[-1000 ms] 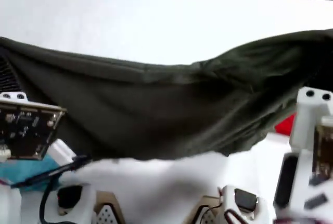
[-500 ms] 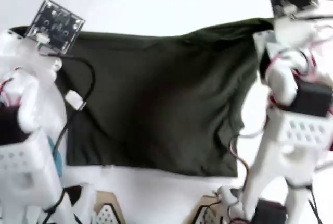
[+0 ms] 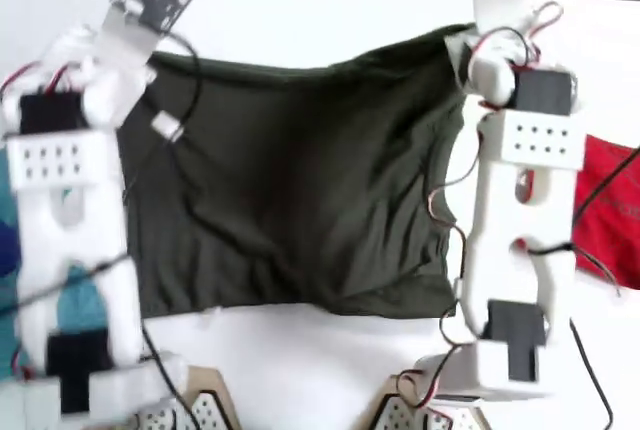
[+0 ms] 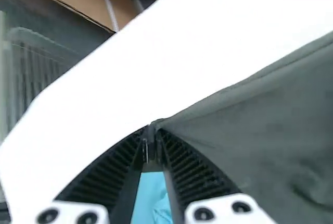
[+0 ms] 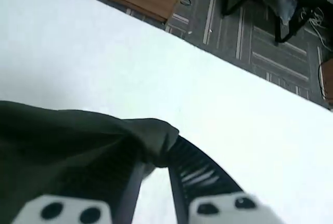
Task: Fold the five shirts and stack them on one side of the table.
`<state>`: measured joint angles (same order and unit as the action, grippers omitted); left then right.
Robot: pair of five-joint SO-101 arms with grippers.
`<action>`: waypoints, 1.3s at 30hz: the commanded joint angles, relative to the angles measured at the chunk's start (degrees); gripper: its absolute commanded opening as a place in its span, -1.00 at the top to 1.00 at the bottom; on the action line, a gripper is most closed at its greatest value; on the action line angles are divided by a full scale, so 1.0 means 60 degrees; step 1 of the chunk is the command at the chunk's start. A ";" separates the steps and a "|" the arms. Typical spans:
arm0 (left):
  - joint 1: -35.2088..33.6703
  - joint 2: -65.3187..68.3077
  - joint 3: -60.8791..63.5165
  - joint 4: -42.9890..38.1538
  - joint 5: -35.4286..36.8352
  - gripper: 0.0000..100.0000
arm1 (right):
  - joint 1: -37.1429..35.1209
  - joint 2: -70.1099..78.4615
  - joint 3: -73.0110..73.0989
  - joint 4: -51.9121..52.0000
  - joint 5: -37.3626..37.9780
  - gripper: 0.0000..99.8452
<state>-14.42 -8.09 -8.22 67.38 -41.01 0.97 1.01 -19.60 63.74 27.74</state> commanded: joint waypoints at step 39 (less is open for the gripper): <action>0.0161 -0.4484 0.6952 0.5099 -0.1363 0.95 | 0.1253 -0.5795 0.9641 0.3304 0.2667 0.96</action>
<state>-13.45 -32.53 30.81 99.12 -48.75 5.45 -28.70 29.01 87.47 40.66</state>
